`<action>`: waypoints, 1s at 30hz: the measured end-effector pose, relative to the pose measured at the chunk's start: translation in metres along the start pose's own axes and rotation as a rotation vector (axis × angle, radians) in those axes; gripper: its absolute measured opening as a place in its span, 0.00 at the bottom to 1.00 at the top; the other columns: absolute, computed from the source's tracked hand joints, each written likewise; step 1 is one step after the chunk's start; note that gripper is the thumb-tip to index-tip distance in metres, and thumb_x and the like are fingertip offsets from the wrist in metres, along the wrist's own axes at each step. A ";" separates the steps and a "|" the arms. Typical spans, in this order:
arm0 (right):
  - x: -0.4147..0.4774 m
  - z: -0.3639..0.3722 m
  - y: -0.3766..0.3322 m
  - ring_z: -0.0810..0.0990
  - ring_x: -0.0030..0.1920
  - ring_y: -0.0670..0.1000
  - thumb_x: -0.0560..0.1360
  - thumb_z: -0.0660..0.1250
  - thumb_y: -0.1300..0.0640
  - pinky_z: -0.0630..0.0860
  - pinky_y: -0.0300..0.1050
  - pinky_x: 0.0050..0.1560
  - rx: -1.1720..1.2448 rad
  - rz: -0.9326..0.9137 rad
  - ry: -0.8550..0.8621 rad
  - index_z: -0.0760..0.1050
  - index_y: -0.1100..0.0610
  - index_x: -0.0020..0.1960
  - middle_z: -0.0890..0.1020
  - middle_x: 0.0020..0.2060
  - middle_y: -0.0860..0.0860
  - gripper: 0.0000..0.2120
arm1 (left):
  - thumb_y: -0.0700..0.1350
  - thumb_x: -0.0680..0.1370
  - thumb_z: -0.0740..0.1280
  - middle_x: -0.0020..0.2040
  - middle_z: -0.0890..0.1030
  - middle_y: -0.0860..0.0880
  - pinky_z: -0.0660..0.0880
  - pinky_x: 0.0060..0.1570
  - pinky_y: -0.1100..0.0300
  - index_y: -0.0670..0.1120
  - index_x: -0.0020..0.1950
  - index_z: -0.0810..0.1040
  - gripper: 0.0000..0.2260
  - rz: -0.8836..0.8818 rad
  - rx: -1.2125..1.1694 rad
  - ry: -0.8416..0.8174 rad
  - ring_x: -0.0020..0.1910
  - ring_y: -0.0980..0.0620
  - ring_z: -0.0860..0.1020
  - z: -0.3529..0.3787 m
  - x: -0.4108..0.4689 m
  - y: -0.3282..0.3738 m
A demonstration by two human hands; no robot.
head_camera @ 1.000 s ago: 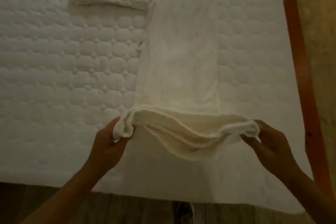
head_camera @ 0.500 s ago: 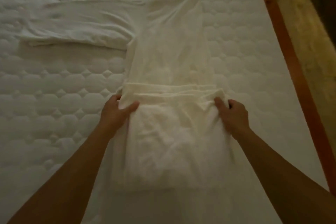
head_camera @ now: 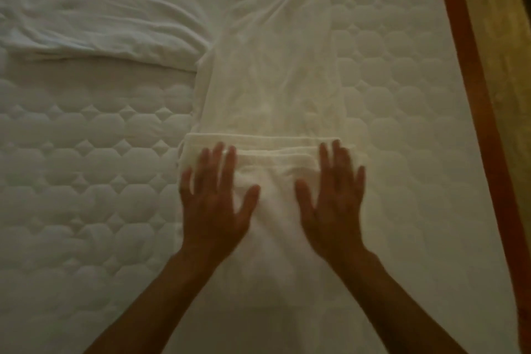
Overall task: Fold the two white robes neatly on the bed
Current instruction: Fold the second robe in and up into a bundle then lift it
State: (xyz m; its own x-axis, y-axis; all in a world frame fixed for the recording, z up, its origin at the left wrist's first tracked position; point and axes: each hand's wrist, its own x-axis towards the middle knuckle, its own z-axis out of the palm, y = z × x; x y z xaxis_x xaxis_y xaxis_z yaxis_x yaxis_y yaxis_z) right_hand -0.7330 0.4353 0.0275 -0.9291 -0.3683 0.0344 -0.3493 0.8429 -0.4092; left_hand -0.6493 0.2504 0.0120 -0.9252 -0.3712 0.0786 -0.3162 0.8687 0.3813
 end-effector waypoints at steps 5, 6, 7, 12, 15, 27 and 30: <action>-0.015 0.031 0.045 0.38 0.81 0.52 0.82 0.47 0.35 0.45 0.69 0.76 -0.217 -0.006 -0.319 0.39 0.43 0.81 0.40 0.81 0.51 0.33 | 0.67 0.82 0.43 0.85 0.47 0.51 0.51 0.77 0.33 0.54 0.84 0.50 0.33 0.089 0.192 -0.350 0.83 0.47 0.48 0.033 -0.020 -0.055; -0.012 0.031 0.055 0.35 0.80 0.52 0.82 0.46 0.35 0.40 0.67 0.77 -0.213 0.032 -0.338 0.36 0.42 0.80 0.37 0.81 0.50 0.33 | 0.67 0.81 0.42 0.85 0.45 0.52 0.50 0.77 0.33 0.55 0.84 0.47 0.33 0.038 0.195 -0.344 0.83 0.47 0.46 0.032 -0.019 -0.064; -0.010 0.032 0.058 0.34 0.80 0.51 0.82 0.45 0.35 0.37 0.65 0.77 -0.202 0.042 -0.338 0.36 0.42 0.80 0.36 0.80 0.50 0.32 | 0.67 0.81 0.42 0.85 0.45 0.53 0.51 0.77 0.33 0.55 0.84 0.46 0.33 0.002 0.193 -0.352 0.83 0.46 0.47 0.030 -0.016 -0.066; 0.020 0.010 0.059 0.68 0.72 0.59 0.80 0.59 0.57 0.60 0.59 0.73 0.124 -0.028 0.031 0.74 0.54 0.70 0.72 0.72 0.58 0.20 | 0.58 0.80 0.63 0.69 0.76 0.42 0.68 0.61 0.41 0.45 0.76 0.68 0.27 -0.332 -0.024 -0.041 0.64 0.38 0.76 0.010 0.010 -0.024; 0.067 -0.016 0.076 0.79 0.58 0.59 0.75 0.68 0.60 0.73 0.54 0.61 0.071 -0.135 -0.023 0.83 0.55 0.57 0.82 0.57 0.56 0.11 | 0.54 0.77 0.71 0.52 0.80 0.47 0.70 0.54 0.52 0.43 0.65 0.75 0.22 -0.626 -0.314 -0.047 0.55 0.43 0.79 -0.002 0.045 -0.027; 0.121 -0.047 0.086 0.78 0.41 0.47 0.81 0.66 0.53 0.72 0.36 0.41 0.063 -0.219 -0.478 0.77 0.54 0.54 0.82 0.44 0.48 0.06 | 0.50 0.84 0.64 0.47 0.78 0.48 0.69 0.48 0.57 0.41 0.57 0.75 0.12 -0.540 -0.350 0.179 0.46 0.48 0.75 -0.021 0.069 -0.045; 0.121 -0.027 0.091 0.77 0.41 0.51 0.82 0.61 0.48 0.69 0.42 0.42 0.020 -0.154 -0.521 0.77 0.53 0.51 0.80 0.41 0.47 0.10 | 0.52 0.83 0.64 0.48 0.78 0.47 0.69 0.49 0.55 0.42 0.57 0.75 0.13 -0.637 -0.353 0.099 0.48 0.44 0.77 -0.003 0.080 -0.067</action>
State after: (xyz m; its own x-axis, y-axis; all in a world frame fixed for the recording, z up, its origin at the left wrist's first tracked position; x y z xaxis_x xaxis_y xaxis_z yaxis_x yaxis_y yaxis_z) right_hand -0.8806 0.4781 0.0195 -0.6825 -0.6366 -0.3592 -0.4693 0.7584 -0.4523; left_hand -0.7011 0.1620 -0.0041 -0.5563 -0.8112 -0.1804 -0.6840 0.3237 0.6537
